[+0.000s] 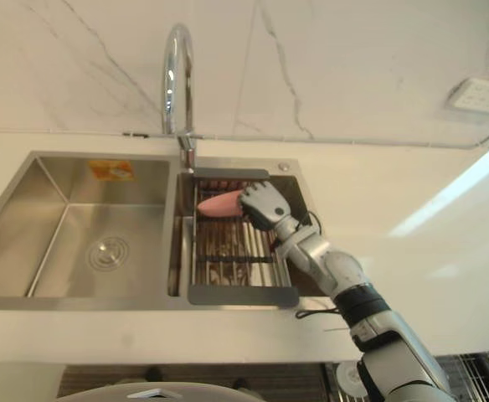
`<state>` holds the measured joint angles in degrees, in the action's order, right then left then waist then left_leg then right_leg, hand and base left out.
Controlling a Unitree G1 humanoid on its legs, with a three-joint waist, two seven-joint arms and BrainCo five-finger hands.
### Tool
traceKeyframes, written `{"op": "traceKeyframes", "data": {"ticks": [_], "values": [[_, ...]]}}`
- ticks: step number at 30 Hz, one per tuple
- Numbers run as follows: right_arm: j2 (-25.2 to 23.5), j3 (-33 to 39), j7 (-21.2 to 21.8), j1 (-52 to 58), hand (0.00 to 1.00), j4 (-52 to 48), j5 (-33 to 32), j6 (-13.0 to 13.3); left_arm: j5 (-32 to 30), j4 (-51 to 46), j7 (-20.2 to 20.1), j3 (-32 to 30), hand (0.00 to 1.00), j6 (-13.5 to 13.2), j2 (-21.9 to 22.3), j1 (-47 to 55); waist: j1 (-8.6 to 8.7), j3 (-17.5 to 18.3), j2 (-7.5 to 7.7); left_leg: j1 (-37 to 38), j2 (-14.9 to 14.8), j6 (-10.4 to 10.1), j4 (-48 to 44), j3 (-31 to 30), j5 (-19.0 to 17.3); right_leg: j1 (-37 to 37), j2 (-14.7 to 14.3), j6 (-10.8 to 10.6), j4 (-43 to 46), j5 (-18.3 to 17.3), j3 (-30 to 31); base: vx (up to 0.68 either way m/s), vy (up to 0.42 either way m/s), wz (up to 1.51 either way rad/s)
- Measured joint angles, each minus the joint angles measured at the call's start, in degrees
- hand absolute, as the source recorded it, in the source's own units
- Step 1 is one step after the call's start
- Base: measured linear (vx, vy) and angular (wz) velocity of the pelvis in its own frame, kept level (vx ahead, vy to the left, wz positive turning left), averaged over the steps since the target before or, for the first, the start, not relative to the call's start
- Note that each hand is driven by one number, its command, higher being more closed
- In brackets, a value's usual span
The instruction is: Walk over to the sink, pick up the cup, carry it to the dishwasher, place the cup inside the dishwasher, then close the dishwasher door
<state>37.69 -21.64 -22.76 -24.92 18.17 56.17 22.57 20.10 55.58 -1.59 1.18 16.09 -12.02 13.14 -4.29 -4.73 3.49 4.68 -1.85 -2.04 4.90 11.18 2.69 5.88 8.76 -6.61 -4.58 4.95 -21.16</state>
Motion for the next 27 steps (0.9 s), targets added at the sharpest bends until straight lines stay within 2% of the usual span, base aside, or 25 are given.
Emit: {"op": "traceKeyframes", "data": {"ticks": [11,13,16,17,19,20,21,27], "values": [[1.37,3.47,2.02,-0.59,1.0,-4.08,-0.12,0.03,0.01,0.01,0.04,-0.09,0.0,-0.33,0.3,0.61,1.04,0.0,0.0,0.27,0.14,0.18,0.01,0.51,0.13,0.02,0.04,-0.02,0.0,0.17,0.39,0.0,0.0,-0.01],[1.46,3.94,3.62,-0.59,1.0,-4.13,-0.82,-0.28,0.02,0.01,0.05,-0.09,0.0,-0.45,0.31,0.76,1.19,0.0,0.0,0.34,0.11,0.18,0.01,0.84,0.13,-0.09,0.04,0.02,0.0,0.19,0.71,0.0,0.0,-0.09],[1.51,3.89,7.99,-0.56,1.0,-4.24,-4.16,-0.35,0.01,0.01,0.05,-0.08,0.0,-0.45,0.31,0.79,1.16,0.0,0.0,0.61,0.01,0.14,0.01,1.46,0.09,-0.2,0.01,0.09,-0.01,0.28,1.42,-0.01,-0.002,-0.1],[1.51,3.88,10.79,-0.53,1.0,-4.26,-5.53,-0.43,0.02,0.01,0.07,-0.07,0.0,-0.44,0.31,0.81,1.2,0.01,0.0,0.63,-0.02,0.14,0.01,1.58,0.08,-0.25,0.01,0.09,-0.01,0.31,1.52,-0.02,-0.007,-0.04],[1.51,3.73,12.62,-0.51,1.0,-4.26,-6.96,-0.53,0.04,0.01,0.07,-0.06,0.0,-0.44,0.3,0.8,1.19,0.0,0.0,0.63,-0.04,0.14,0.01,1.59,0.08,-0.27,0.01,0.09,-0.01,0.31,1.54,0.0,0.0,0.0],[1.5,3.67,13.61,-0.5,0.0,-4.26,-7.46,-0.54,0.07,0.01,0.07,-0.03,0.0,-0.44,0.31,0.8,1.16,0.0,0.0,0.64,-0.05,0.14,0.01,1.6,0.08,-0.27,0.01,0.1,-0.01,0.32,1.54,0.0,0.0,0.0],[1.5,3.42,15.18,-0.49,0.0,-4.25,-8.71,-0.8,0.13,-0.01,0.1,0.02,0.0,-0.44,0.31,0.78,1.1,0.0,0.0,0.64,-0.08,0.13,0.01,1.6,0.08,-0.26,0.01,0.1,-0.01,0.32,1.53,0.0,0.0,0.0],[0.7,1.55,17.54,0.16,0.0,-4.22,-16.25,-3.4,1.08,-0.01,0.42,0.14,0.0,-0.43,0.41,0.78,0.99,0.01,-0.01,0.67,-0.11,0.11,0.01,1.52,0.07,-0.17,0.01,0.1,-0.01,0.32,1.43,0.0,0.0,0.0]]}}
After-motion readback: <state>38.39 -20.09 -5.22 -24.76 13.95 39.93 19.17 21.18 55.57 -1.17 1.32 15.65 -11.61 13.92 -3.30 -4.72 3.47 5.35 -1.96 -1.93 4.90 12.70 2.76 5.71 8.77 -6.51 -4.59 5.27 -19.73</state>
